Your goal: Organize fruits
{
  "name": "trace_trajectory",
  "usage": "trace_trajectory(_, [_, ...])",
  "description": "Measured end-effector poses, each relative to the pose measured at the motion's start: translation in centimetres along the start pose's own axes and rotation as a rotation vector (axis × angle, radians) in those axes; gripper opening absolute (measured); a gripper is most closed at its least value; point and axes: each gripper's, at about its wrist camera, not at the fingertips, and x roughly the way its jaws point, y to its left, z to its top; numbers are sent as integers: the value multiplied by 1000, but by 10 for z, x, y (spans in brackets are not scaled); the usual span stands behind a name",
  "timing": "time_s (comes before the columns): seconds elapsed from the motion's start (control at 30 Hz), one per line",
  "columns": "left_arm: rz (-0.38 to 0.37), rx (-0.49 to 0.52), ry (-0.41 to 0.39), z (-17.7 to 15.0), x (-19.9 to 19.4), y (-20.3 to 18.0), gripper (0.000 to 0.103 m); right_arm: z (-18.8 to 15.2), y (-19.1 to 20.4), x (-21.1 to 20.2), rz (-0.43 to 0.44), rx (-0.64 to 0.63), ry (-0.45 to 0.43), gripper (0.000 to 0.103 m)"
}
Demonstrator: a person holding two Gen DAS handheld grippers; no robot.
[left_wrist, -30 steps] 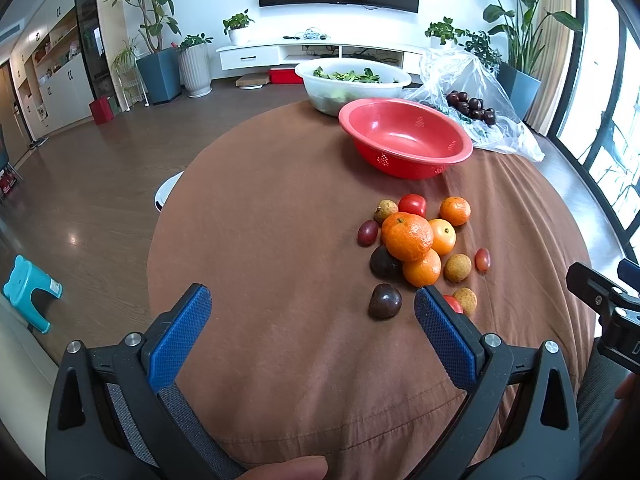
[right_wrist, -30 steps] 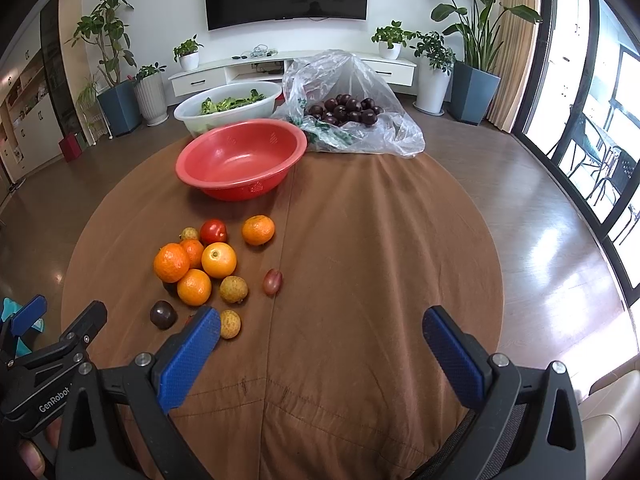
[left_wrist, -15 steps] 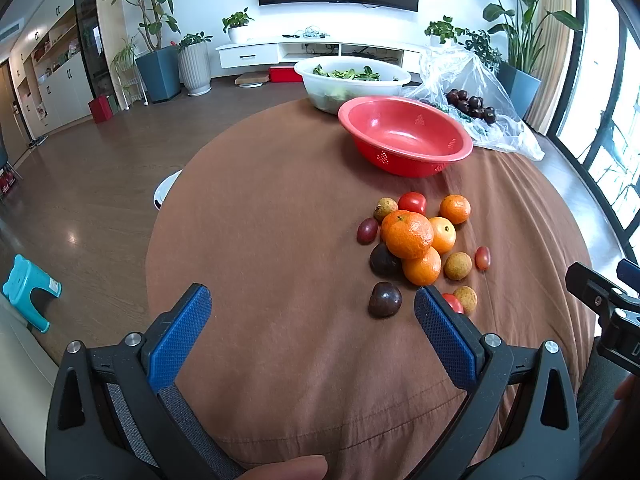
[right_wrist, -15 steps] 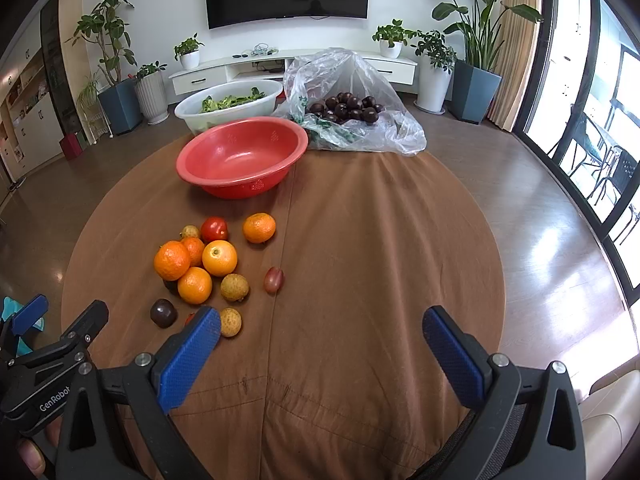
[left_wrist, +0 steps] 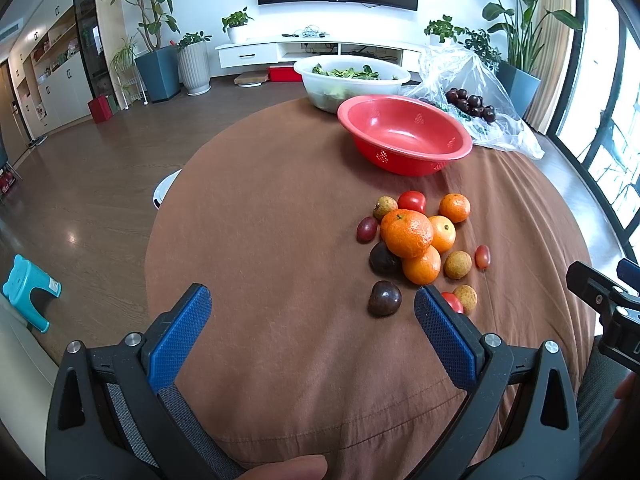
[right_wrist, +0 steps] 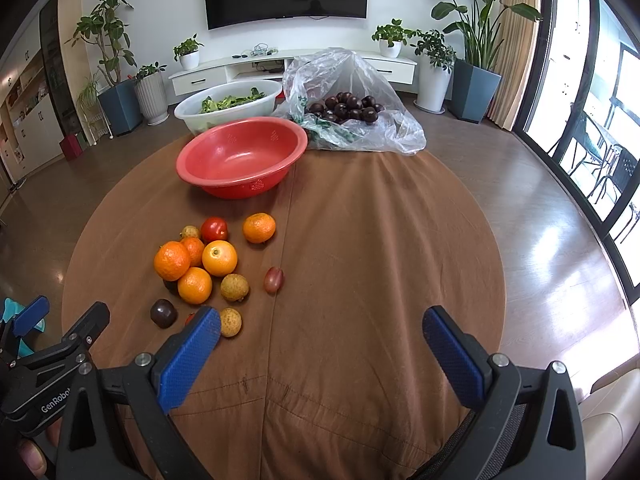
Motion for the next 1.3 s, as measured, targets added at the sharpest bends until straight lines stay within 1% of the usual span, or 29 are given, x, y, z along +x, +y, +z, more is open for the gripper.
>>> trace_trajectory(0.93, [-2, -2, 4, 1, 1, 1, 103, 0, -1, 0, 2, 2, 3, 103])
trace_trajectory(1.3, [-3, -1, 15, -8, 6, -6, 103, -6, 3, 5, 6, 0, 9, 103])
